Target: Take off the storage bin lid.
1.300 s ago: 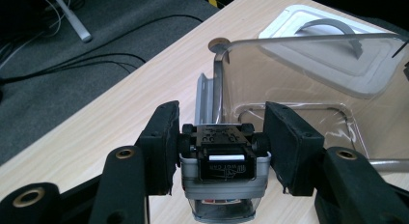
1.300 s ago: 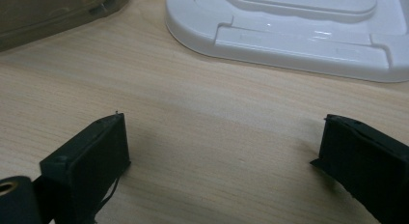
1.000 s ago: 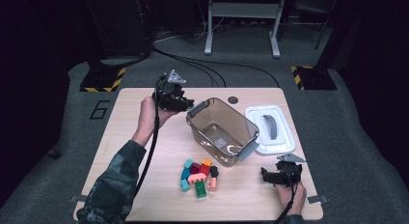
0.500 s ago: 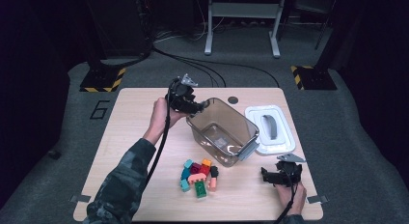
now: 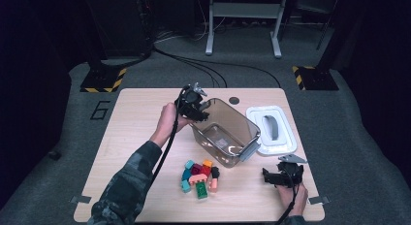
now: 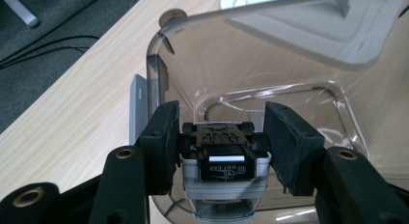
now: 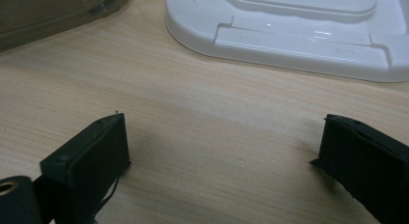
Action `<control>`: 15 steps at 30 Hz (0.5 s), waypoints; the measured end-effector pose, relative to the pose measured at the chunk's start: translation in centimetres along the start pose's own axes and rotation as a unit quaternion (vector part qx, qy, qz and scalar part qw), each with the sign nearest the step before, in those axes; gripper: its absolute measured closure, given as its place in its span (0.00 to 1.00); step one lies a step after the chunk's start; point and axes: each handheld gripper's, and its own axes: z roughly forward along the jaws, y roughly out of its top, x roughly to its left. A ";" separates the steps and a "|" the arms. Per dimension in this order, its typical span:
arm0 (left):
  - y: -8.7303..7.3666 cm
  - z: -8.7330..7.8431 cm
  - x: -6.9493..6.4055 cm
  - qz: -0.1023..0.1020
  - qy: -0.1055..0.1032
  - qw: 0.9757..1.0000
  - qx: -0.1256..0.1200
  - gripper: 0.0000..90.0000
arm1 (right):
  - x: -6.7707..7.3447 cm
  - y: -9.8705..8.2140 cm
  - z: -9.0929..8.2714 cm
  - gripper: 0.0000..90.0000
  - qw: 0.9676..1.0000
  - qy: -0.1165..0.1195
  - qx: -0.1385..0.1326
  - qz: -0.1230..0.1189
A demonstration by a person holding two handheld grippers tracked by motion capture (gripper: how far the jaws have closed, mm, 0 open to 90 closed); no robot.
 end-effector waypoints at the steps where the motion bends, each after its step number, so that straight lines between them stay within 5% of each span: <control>1: 0.0 0.2 0.0 0.000 -0.001 1.000 0.001 0.54 | 0.0 0.0 0.0 0.03 1.000 0.000 0.000 0.001; 15: -0.9 1.4 0.3 0.011 0.000 1.000 0.023 0.54 | -0.1 0.0 0.0 0.03 1.000 0.000 0.001 -0.003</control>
